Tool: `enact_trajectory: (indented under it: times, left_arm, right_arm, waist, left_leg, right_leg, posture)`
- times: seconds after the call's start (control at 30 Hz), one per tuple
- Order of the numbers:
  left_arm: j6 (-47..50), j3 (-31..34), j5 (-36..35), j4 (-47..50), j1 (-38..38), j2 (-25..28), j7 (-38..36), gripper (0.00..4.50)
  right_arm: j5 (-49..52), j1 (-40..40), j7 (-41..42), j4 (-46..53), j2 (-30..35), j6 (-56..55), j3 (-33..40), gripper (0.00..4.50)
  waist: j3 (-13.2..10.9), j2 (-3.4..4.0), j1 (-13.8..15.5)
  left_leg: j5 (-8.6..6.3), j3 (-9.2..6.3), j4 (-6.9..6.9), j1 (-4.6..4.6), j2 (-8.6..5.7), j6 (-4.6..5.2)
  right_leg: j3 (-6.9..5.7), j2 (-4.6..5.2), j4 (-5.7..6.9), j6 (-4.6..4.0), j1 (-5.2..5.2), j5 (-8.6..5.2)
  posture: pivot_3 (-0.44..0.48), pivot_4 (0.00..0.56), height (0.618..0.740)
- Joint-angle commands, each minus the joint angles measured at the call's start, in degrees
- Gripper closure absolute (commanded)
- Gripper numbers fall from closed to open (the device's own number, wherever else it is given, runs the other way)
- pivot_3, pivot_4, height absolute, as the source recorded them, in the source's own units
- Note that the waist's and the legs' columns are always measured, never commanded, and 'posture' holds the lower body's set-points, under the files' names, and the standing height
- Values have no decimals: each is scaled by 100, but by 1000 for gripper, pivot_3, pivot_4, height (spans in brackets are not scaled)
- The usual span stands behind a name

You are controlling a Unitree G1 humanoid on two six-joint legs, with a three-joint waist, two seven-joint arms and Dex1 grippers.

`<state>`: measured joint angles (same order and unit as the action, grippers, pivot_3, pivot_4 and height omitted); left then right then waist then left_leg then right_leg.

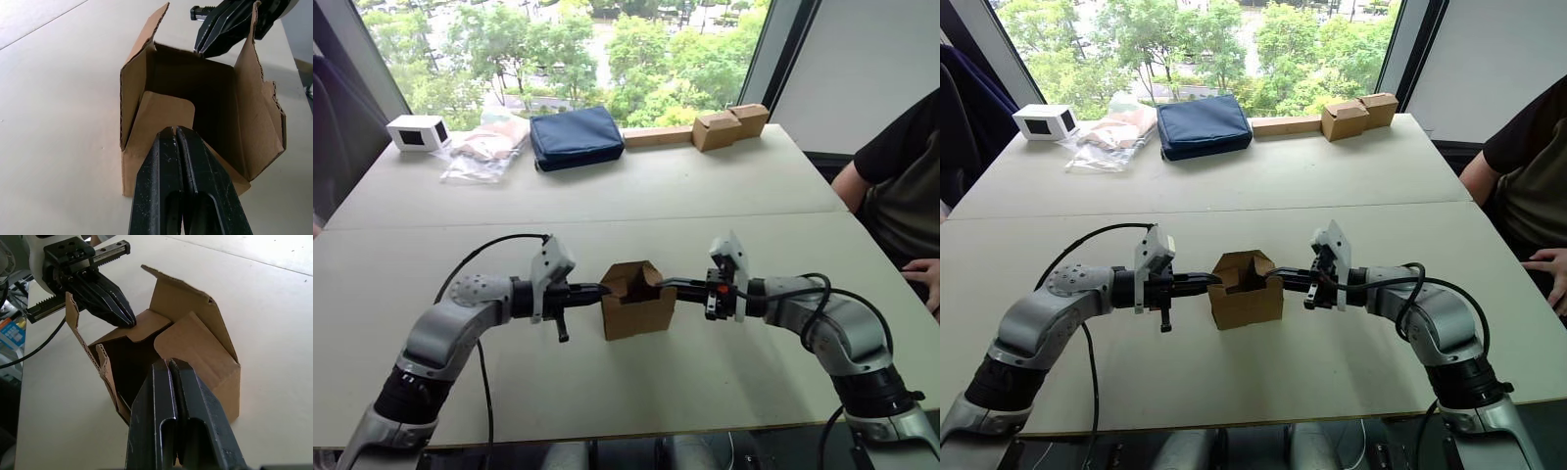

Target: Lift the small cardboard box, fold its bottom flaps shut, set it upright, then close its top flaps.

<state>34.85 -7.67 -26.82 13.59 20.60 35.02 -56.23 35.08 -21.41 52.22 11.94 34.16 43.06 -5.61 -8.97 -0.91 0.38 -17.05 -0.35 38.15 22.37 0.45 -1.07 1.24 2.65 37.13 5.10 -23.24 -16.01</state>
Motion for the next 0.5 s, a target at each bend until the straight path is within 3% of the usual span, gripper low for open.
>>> enact_trajectory:
  times: [0.03,0.5]
  left_arm:
    - [-161,-3,62,-32,131,-21,-48,4449]
    - [-227,-84,182,10,116,-11,-109,4449]
  right_arm:
    - [-150,-82,35,-139,-66,-178,-45,4500]
    - [-145,-62,-46,-10,-213,-54,-54,4500]
  waist:
    - [0,0,-3]
    - [0,0,-12]
  left_leg:
    - [0,0,0,0,0,0]
    - [0,0,0,-1,1,0]
  right_leg:
    - [0,0,0,0,0,0]
    - [0,0,1,0,0,0]
  posture:
    - [0,150,740]
    - [0,150,740]
